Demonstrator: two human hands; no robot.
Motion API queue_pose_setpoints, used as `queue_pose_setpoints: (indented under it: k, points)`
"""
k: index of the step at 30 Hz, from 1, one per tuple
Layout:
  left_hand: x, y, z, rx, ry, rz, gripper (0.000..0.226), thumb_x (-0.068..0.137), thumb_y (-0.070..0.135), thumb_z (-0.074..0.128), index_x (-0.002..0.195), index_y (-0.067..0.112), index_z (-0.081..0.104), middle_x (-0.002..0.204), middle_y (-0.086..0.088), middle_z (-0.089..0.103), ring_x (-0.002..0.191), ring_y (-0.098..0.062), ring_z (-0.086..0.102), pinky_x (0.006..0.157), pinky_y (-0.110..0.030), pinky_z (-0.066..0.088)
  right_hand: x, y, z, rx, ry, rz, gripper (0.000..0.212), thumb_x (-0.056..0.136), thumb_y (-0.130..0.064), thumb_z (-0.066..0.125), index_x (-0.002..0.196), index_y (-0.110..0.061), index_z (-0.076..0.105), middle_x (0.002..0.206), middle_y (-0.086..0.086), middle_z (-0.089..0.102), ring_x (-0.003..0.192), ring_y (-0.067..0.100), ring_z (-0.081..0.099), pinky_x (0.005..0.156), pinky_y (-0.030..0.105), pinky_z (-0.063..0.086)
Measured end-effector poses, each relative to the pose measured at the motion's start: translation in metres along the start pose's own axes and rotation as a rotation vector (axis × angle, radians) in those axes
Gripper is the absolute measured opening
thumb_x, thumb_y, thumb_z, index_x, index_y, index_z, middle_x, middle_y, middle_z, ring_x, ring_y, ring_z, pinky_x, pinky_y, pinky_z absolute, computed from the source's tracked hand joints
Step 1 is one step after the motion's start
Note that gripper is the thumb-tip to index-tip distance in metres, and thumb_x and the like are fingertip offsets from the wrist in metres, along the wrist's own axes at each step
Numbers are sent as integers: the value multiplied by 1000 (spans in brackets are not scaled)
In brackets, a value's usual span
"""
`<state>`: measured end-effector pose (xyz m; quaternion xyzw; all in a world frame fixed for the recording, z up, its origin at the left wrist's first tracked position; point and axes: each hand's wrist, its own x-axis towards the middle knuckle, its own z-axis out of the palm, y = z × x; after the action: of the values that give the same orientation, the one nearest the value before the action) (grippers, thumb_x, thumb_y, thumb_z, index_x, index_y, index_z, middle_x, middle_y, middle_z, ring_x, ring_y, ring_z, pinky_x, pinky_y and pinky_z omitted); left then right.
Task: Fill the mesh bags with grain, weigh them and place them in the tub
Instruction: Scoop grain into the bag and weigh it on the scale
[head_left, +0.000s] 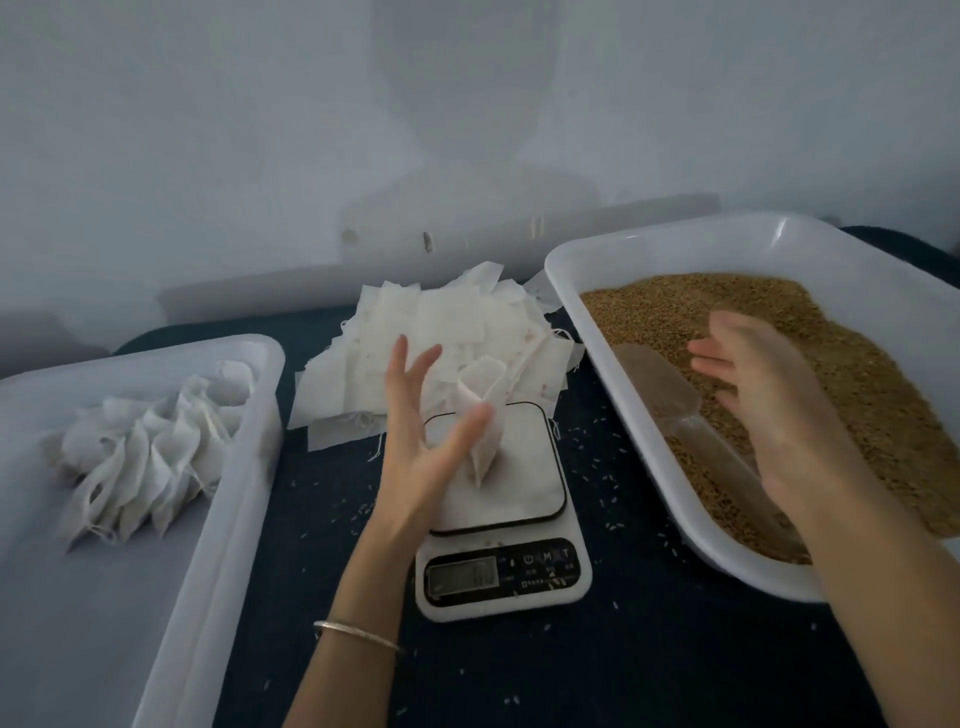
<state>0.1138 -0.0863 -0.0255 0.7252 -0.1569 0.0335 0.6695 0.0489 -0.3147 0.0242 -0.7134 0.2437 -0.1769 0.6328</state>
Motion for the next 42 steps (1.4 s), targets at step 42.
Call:
queue_pose_setpoints:
  k: [42]
  points:
    - [-4, 9, -16, 249, 159, 111, 40, 79, 45, 61, 116, 29, 54, 114, 16, 54, 109, 3, 48, 88, -9, 37, 3, 3, 1, -13, -3, -32, 34, 97, -34, 43, 131, -26, 47, 119, -3, 59, 111, 13, 54, 87, 30, 36]
